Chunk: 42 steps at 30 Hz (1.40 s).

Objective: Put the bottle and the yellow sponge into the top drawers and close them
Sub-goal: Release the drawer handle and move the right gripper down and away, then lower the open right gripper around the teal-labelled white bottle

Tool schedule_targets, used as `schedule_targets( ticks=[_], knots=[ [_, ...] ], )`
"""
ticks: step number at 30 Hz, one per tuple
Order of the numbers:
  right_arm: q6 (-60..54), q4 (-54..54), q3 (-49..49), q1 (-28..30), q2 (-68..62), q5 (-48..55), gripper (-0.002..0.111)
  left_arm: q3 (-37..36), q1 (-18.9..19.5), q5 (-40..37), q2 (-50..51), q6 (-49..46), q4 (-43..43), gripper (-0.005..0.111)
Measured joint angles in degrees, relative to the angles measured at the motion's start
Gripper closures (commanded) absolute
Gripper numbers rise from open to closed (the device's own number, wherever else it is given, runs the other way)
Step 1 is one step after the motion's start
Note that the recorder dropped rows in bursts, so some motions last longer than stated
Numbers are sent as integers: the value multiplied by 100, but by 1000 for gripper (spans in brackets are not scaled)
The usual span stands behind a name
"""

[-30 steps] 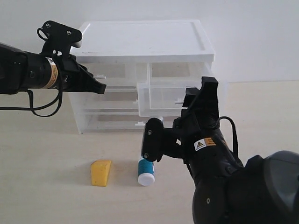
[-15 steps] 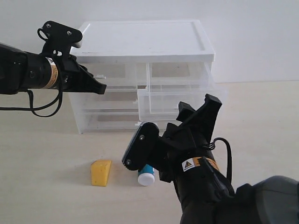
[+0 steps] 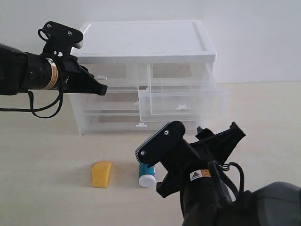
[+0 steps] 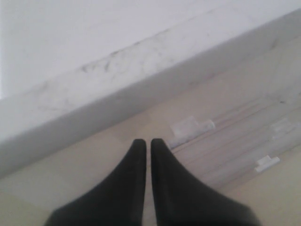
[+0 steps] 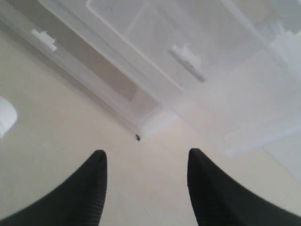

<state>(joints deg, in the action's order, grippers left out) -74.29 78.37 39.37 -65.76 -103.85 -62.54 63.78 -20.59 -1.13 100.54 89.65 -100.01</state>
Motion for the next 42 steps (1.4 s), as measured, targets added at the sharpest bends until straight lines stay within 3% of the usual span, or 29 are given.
schedule_targets(
  ticks=[5,12,19,34,42],
  knots=[
    [459,285,0,-504,0,182,61,0,0,10,0,0,0,103],
    [728,946,0,-554,0,425,61,0,0,22,0,0,0,103],
    [1374,1076,311,-103,79,1976,61,0,0,22,0,0,0,103],
    [2062,1087,907,347,127,3326,61,0,0,32,0,0,0,103],
    [2188,996,1063,399,98,3364,61,0,0,32,0,0,0,103]
  ],
)
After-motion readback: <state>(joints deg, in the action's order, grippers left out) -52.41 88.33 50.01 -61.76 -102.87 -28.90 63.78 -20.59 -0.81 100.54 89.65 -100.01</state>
